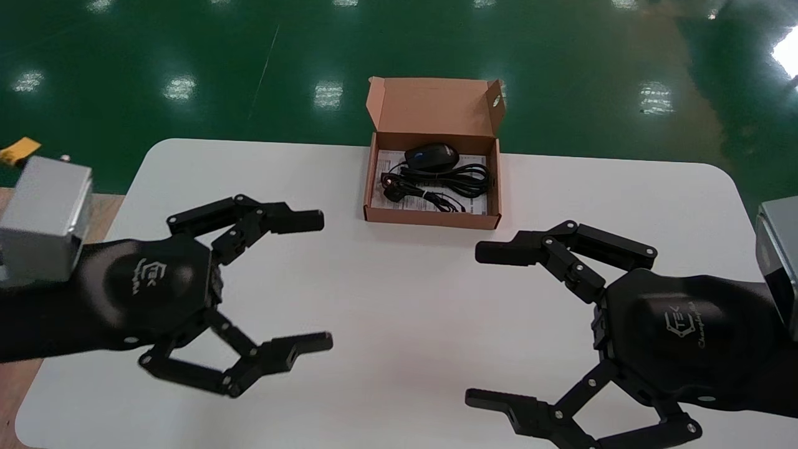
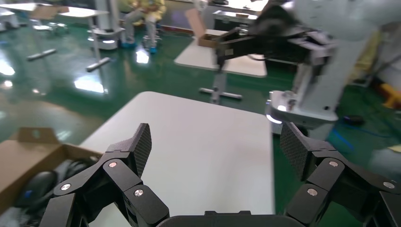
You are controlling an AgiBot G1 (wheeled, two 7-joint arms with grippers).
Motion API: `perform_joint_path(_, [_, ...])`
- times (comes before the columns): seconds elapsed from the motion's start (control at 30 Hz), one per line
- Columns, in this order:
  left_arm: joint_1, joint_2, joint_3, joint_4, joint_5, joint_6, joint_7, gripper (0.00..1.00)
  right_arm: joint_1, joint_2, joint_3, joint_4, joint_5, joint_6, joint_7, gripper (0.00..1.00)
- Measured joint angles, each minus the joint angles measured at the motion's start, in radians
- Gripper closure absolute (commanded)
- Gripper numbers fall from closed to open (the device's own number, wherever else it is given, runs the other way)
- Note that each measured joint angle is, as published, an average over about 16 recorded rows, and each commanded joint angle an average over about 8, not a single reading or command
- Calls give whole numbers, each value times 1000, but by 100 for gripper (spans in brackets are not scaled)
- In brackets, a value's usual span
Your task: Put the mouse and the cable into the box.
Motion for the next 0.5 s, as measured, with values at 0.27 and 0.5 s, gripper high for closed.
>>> perform_joint_path(0.27, [34, -45, -47, -58, -21, 49, -45, 0, -7, 2, 3, 11, 7, -4, 7, 0])
perform_joint_path(0.5, [36, -47, -49, -60, -23, 51, -46, 0, -6, 2, 3, 10, 6, -4, 6, 0])
